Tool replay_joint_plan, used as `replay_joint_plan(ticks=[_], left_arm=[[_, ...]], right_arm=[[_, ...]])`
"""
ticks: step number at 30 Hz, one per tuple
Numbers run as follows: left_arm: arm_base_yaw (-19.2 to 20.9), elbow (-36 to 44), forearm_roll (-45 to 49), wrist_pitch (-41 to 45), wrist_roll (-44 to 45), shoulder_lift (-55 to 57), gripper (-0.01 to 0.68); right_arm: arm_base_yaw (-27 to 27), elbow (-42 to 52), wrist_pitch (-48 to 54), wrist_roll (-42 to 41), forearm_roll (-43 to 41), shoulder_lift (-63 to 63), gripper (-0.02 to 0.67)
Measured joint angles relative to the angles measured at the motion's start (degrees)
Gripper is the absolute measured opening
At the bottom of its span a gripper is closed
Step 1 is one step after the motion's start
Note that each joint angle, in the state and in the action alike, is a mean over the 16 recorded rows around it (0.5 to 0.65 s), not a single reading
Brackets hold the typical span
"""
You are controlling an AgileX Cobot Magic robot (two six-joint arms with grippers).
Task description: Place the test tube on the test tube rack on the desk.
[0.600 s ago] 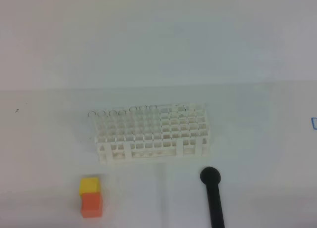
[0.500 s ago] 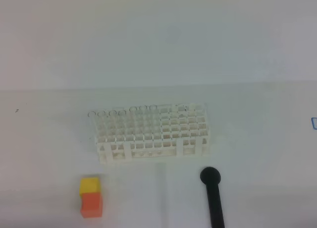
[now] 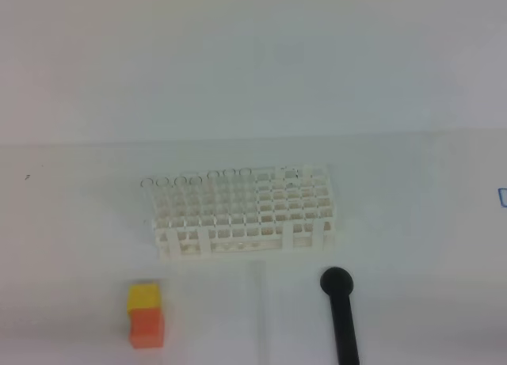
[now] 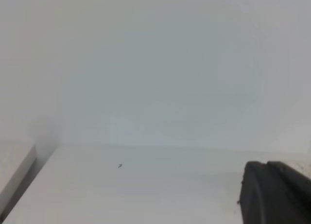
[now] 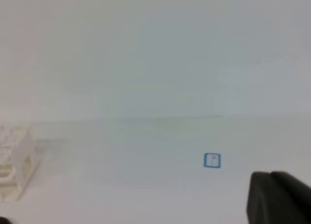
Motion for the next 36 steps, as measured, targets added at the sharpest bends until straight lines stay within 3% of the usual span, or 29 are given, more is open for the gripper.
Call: replay_joint_plan(ticks=[15, 28, 36], left_arm=[[0.00, 0.00, -0.80, -1.56, -1.88, 0.00, -0.001], [0.00, -0.72, -4.45, -2.88, -14.68, 0.11, -0.001], [0.00, -5.84, -4.57, -0.33, -19.01, 3.37, -0.001]], right_arm=[[0.00, 0.00, -2.00, -6.24, -3.18, 0.00, -0.001], [0.00, 0.00, -5.63, -6.51, -3.39, 0.00, -0.001], [0.00, 0.00, -6.71, -6.40, -3.32, 0.00, -0.001]])
